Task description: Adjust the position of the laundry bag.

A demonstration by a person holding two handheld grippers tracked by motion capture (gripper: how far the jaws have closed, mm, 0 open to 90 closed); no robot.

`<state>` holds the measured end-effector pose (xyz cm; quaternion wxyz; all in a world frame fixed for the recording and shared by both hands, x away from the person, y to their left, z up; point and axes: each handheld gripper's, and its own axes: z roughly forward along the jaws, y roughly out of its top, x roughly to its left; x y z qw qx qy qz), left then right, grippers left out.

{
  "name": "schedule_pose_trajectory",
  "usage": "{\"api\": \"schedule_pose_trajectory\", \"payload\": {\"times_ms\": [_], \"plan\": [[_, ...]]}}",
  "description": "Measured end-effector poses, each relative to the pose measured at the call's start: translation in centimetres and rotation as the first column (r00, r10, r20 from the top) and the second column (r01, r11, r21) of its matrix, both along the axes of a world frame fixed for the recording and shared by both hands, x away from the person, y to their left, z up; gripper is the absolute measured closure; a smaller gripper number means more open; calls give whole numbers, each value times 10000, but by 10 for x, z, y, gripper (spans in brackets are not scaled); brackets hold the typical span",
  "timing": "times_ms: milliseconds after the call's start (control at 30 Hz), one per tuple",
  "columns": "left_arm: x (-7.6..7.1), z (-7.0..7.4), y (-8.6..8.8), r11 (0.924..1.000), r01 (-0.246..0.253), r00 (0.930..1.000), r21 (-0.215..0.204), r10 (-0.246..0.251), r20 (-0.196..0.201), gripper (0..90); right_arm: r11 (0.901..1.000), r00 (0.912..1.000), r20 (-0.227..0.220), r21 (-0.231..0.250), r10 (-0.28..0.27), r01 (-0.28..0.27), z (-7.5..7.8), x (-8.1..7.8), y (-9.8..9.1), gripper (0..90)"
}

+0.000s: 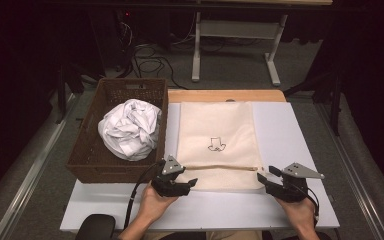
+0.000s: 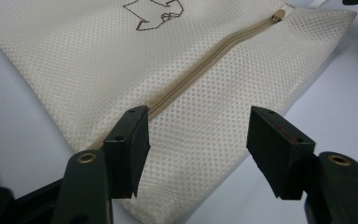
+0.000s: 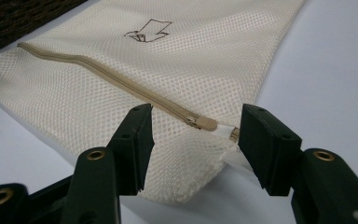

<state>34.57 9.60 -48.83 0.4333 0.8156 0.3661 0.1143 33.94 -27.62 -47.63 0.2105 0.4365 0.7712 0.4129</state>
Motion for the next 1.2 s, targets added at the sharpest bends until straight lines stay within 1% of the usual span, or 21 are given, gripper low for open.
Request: {"api": "schedule_pose_trajectory", "payload": {"times_ms": [133,167,267,300,367,400,500,567,633,667,733,800,967,1033,1067,1200], "plan": [[0,0,-1,10000,49,10000,53,-50,56,390,10000,10000,26,-43,63,-62,-1,1,-1,468],[-1,-1,-1,9999,14,9999,125,-16,118,390,10000,10000,-25,-39,5,-6,-1,1,-2,469],[0,-1,-2,9999,5,10000,146,-6,71,377,10000,10000,3,-49,10,-10,-2,2,-3,477],[1,-1,-2,9999,-5,10000,154,5,46,377,9999,9999,-166,-102,-4,3,-3,3,-3,482],[1,-1,-2,9999,-21,10000,151,20,26,376,9999,9998,-206,-141,38,-41,-3,3,-3,483],[1,-1,-2,9999,-57,9999,163,56,94,377,9999,9994,-348,-149,35,-41,-4,4,-2,486],[1,-1,-3,9999,-118,9999,122,117,85,377,9998,9991,-419,-205,64,-73,-4,6,-2,488],[1,-1,-3,9999,-120,9999,113,119,84,377,9997,9984,-556,-242,74,-87,-3,7,-3,482],[2,-1,-3,9997,-131,9998,197,128,126,374,9996,9975,-698,-260,115,-134,-2,9,-4,482],[2,-1,-4,9997,-119,9999,209,116,123,373,9996,9963,-856,-237,107,-128,-2,9,-4,482],[1,-1,-4,9997,-108,9998,239,104,142,372,9993,9958,-902,-321,166,-196,-2,11,-4,483],[2,-1,-5,9996,-103,9998,246,99,153,372,9994,9949,-1007,-314,106,-138,-1,11,-3,492],[3,0,-7,9997,8,10000,246,-10,63,375,9991,9949,-999,-390,131,-170,0,11,-1,496],[3,0,-7,9996,40,10000,265,-42,89,376,9989,9942,-1061,-420,168,-213,0,11,-3,503],[3,2,-8,9993,63,9999,360,-67,124,377,9988,9942,-1060,-437,185,-232,-1,12,-3,504],[4,5,-10,9989,97,9997,460,-106,197,381,9988,9939,-1090,-430,164,-212,-1,12,-5,503]]}}
